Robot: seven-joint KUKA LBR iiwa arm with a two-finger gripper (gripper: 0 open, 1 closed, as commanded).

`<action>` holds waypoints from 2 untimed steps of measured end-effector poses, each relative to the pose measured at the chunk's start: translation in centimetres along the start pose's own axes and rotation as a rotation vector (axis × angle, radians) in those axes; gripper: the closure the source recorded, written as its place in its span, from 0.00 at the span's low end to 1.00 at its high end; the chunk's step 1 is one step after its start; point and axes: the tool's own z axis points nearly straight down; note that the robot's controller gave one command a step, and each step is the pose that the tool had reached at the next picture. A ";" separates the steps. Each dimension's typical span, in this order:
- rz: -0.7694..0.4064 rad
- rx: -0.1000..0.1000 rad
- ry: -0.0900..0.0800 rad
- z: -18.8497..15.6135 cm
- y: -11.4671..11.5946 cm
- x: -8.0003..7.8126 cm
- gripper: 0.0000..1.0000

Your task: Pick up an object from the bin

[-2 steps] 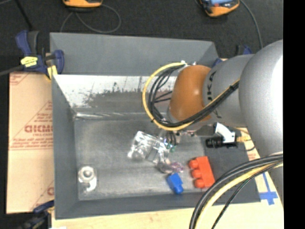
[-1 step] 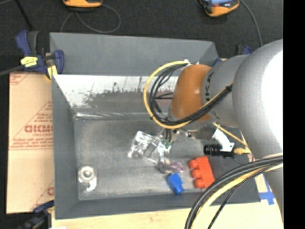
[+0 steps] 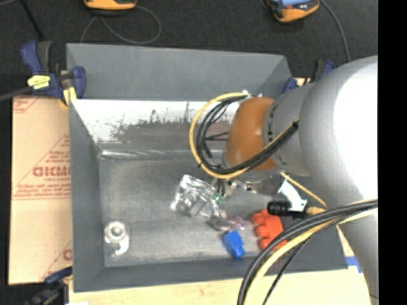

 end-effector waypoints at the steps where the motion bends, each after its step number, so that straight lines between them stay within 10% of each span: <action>1: -0.004 0.000 -0.003 -0.1 0.0 -0.2 0.00; 2: -0.006 -0.007 -0.010 -0.5 0.2 -0.4 1.00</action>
Offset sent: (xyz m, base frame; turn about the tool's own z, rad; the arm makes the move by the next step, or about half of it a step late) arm 0.0000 0.0000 0.0000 0.0000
